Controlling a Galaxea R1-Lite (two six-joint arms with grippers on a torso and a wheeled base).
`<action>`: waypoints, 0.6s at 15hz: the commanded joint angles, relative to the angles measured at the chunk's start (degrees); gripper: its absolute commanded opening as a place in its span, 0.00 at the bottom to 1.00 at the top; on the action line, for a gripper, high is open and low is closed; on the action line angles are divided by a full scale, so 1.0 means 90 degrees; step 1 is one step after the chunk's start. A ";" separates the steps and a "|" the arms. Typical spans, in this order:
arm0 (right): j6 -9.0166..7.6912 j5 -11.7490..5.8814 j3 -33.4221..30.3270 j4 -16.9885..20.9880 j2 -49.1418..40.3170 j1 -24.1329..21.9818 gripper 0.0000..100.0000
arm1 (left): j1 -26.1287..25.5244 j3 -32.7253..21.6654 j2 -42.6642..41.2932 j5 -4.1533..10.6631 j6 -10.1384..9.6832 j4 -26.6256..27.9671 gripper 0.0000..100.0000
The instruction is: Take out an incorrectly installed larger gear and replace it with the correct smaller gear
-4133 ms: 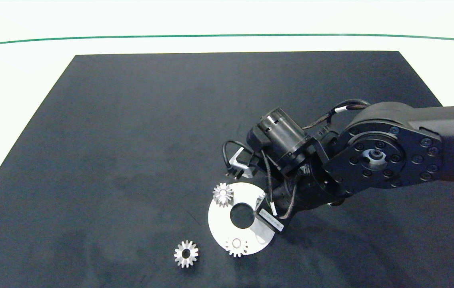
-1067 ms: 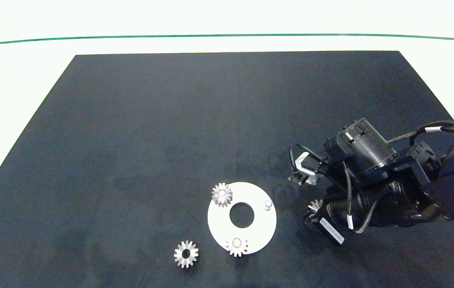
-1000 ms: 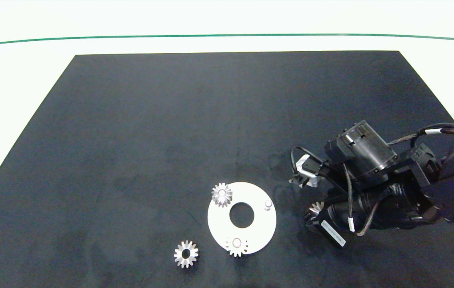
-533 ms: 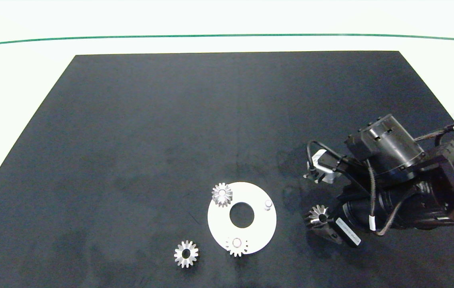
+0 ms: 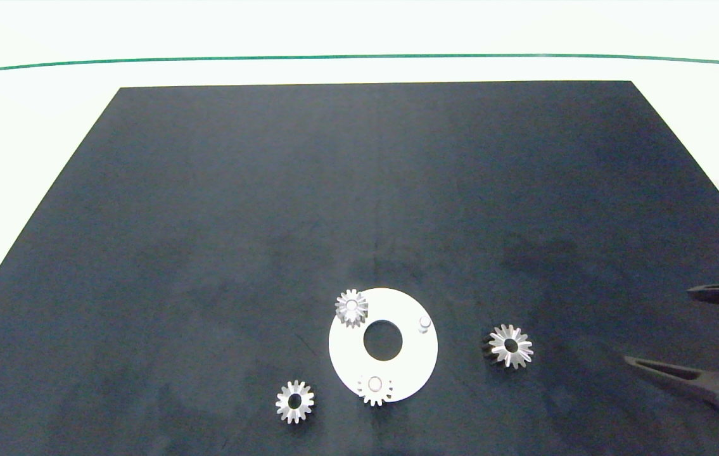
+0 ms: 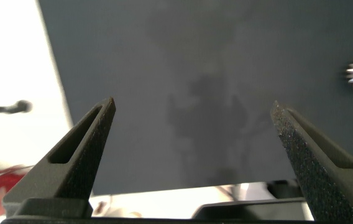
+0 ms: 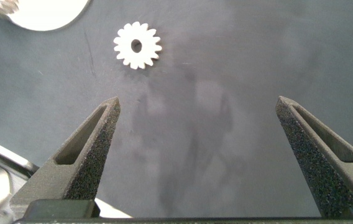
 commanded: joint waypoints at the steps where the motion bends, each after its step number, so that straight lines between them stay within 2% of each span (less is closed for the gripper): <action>1: 0.0214 0.0000 0.0311 -0.0007 -0.1593 -0.0171 1.00 | -0.1733 0.0040 0.0464 0.0054 -0.0593 -0.0413 1.00; 2: 0.0204 -0.0019 0.0214 -0.0105 -0.1564 -0.0171 1.00 | -0.2368 0.0040 0.0679 0.0073 -0.0769 -0.0520 1.00; 4: 0.0146 -0.0019 0.0174 -0.0339 -0.1622 -0.0162 1.00 | -0.2592 0.0060 0.1323 0.0073 -0.0925 -0.0520 1.00; 6: -0.0001 -0.0019 0.0145 -0.0359 -0.1710 -0.0162 1.00 | -0.3364 0.0177 0.1792 0.0102 -0.1501 -0.0657 1.00; 7: -0.0010 -0.0019 0.0126 -0.0378 -0.1749 -0.0162 1.00 | -0.3950 0.0392 0.2056 0.0444 -0.1638 -0.0969 1.00; 8: -0.0020 -0.0019 0.0116 -0.0388 -0.1759 -0.0162 1.00 | -0.4458 0.0597 0.2495 0.1206 -0.1677 -0.1360 1.00; 9: -0.0049 -0.0019 0.0116 -0.0388 -0.1759 -0.0162 1.00 | -0.4887 0.0665 0.2945 0.1753 -0.1853 -0.1682 1.00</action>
